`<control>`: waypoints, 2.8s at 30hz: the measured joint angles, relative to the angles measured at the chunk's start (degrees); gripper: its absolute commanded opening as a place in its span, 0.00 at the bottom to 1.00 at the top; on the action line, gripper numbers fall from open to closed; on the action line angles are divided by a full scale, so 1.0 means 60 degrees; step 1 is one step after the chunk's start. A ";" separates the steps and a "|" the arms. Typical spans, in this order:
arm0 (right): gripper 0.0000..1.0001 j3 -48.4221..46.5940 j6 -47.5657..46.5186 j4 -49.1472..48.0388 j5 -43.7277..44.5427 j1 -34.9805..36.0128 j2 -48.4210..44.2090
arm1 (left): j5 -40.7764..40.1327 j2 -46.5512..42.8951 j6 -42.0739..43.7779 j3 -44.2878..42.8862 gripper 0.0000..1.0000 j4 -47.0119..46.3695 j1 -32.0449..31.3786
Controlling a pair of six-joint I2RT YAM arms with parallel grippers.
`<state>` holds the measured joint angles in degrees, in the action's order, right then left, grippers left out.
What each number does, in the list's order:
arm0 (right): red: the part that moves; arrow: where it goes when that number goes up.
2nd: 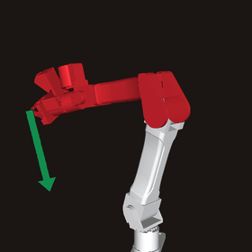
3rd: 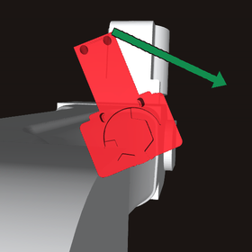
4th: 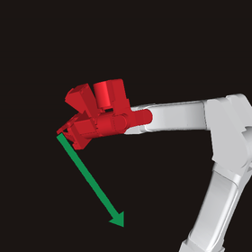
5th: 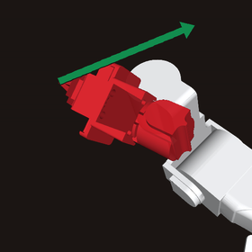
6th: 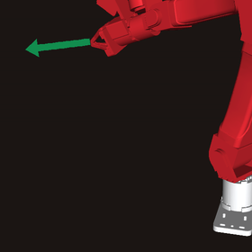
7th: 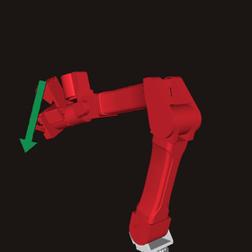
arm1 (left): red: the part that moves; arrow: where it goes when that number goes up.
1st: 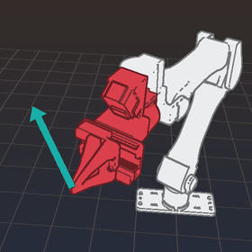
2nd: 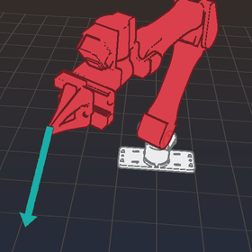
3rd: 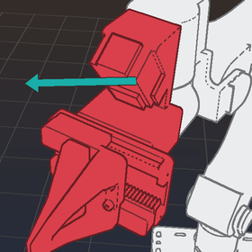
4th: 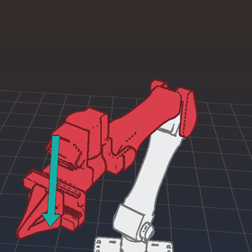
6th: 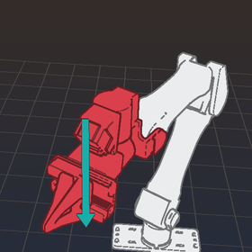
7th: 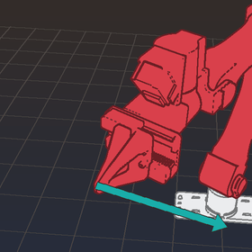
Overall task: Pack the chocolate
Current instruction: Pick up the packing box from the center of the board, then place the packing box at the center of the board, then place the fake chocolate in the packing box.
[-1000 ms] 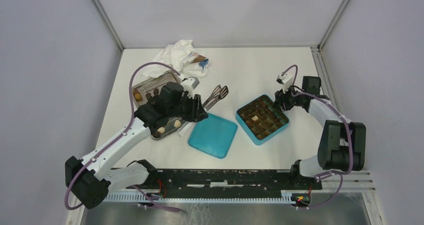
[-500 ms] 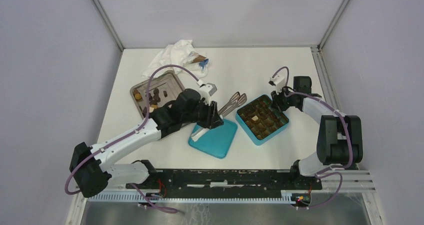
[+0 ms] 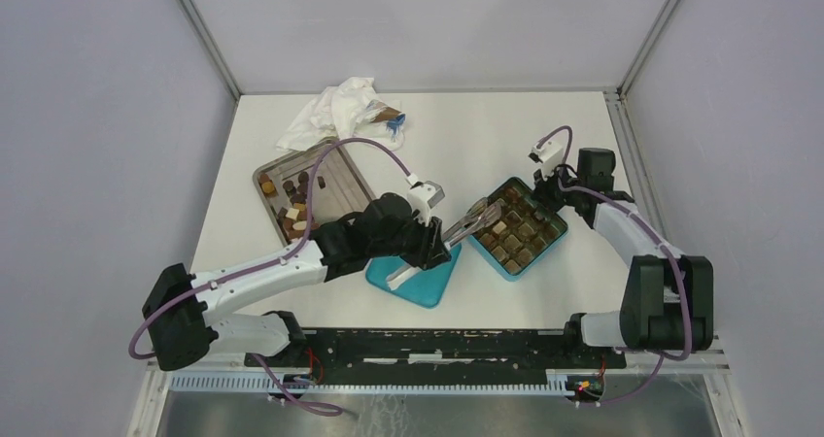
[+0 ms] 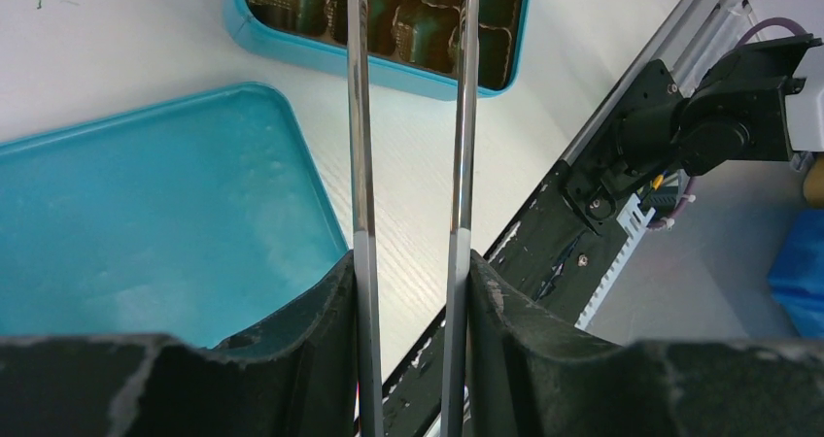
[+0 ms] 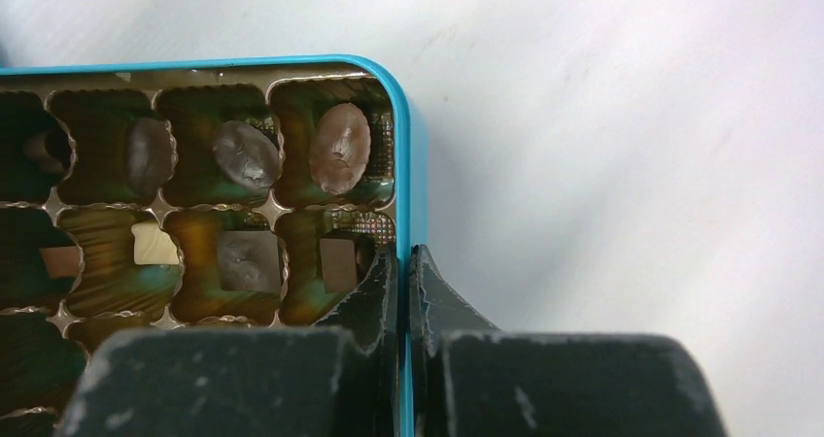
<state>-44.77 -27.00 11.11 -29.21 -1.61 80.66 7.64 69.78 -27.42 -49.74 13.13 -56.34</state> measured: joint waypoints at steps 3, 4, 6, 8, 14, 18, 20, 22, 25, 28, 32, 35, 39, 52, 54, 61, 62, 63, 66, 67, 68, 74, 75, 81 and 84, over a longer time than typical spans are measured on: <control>0.00 0.0302 0.0007 -0.0342 0.0011 0.0004 -0.0827 | -0.0277 0.0011 0.0011 0.0044 0.02 -0.0193 -0.0288; 0.00 0.0415 -0.0007 -0.0488 0.0025 0.0000 -0.1107 | -0.0382 0.0025 0.0018 0.0044 0.02 -0.0255 -0.0393; 0.00 0.0656 -0.0040 -0.0765 0.0069 0.0004 -0.1683 | -0.0605 0.0058 0.0047 0.0044 0.02 -0.0368 -0.0594; 0.00 0.0911 -0.0062 -0.1075 0.0109 0.0004 -0.2255 | -0.0827 0.0106 0.0117 0.0044 0.02 -0.0506 -0.0827; 0.00 0.1253 -0.0066 -0.1548 0.0062 0.0004 -0.3187 | -0.1490 0.0390 0.0437 0.0040 0.02 -0.0805 -0.1388; 0.00 0.1253 -0.0033 -0.1628 -0.0076 0.0004 -0.3104 | -0.1887 0.0769 0.0637 -0.0069 0.02 -0.0827 -0.1745; 0.00 0.1253 0.0040 -0.1625 -0.0186 0.0000 -0.2918 | -0.2087 0.1002 0.0703 -0.0211 0.02 -0.0809 -0.1851; 0.00 0.1220 0.0146 -0.1585 -0.0313 0.0004 -0.2557 | -0.2299 0.1209 0.0772 -0.0393 0.02 -0.0776 -0.1942; 0.00 0.1045 0.0372 -0.1322 -0.0433 0.0000 -0.1825 | -0.2561 0.1483 0.0787 -0.0787 0.02 -0.0699 -0.2011; 0.01 0.0860 0.0568 -0.1024 -0.0528 0.0000 -0.1195 | -0.2736 0.1807 0.0790 -0.1242 0.02 -0.0576 -0.2029; 0.03 0.0576 0.0820 -0.0688 -0.0623 -0.0004 -0.0448 | -0.2787 0.2455 0.0787 -0.1934 0.02 -0.0306 -0.2036; 0.05 0.0419 0.0962 -0.0539 -0.0699 -0.0029 -0.0040 | -0.2779 0.2827 0.0783 -0.2211 0.03 -0.0120 -0.2036; 0.14 0.0295 0.1067 -0.0361 -0.0783 -0.0080 0.0266 | -0.2769 0.3217 0.0780 -0.2422 0.03 0.0219 -0.2040; 0.46 -0.0018 0.1381 -0.0226 -0.1133 -0.0178 0.0412 | -0.2677 0.4211 0.0776 -0.3340 0.07 0.0984 -0.2044; 0.49 -0.0018 0.1392 -0.0222 -0.1169 -0.0229 0.0408 | -0.2677 0.4273 0.0776 -0.3424 0.07 0.1082 -0.2044; 0.51 -0.0018 0.1428 -0.0211 -0.1399 -0.0688 0.0350 | -0.2674 0.4605 0.0776 -0.3752 0.12 0.1417 -0.2044; 0.51 -0.0018 0.1432 -0.0211 -0.1417 -0.0758 0.0313 | -0.2670 0.4645 0.0776 -0.3785 0.14 0.1468 -0.2044; 0.51 -0.0018 0.1435 -0.0211 -0.1432 -0.0812 0.0270 | -0.2670 0.4663 0.0776 -0.3796 0.16 0.1519 -0.2047; 0.51 -0.0018 0.1439 -0.0215 -0.1519 -0.0925 0.0164 | -0.2674 0.4677 0.0772 -0.3832 0.20 0.1676 -0.2047; 0.51 -0.0018 0.1439 -0.0215 -0.1552 -0.0943 0.0149 | -0.2674 0.4685 0.0772 -0.3861 0.21 0.1734 -0.2047; 0.51 -0.0018 0.1439 -0.0215 -0.1570 -0.0943 0.0135 | -0.2674 0.4692 0.0772 -0.3909 0.23 0.1810 -0.2047; 0.52 -0.0018 0.1435 -0.0200 -0.1636 -0.0943 0.0135 | -0.2674 0.4925 0.0772 -0.4309 0.33 0.1898 -0.2047; 0.52 -0.0018 0.1435 -0.0193 -0.1636 -0.0943 0.0135 | -0.2674 0.4965 0.0772 -0.4320 0.33 0.1905 -0.2047; 0.52 -0.0018 0.1421 -0.0182 -0.1639 -0.0980 0.0135 | -0.2692 0.5184 0.0772 -0.4397 0.40 0.2131 -0.2047; 0.53 -0.0018 0.1421 -0.0182 -0.1639 -0.0994 0.0135 | -0.2743 0.5187 0.0772 -0.4473 0.42 0.2277 -0.2047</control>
<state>-44.88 -18.48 10.02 -39.05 -7.57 81.47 -8.82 100.90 -22.79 -76.58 26.79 -68.62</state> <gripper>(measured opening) 0.522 0.446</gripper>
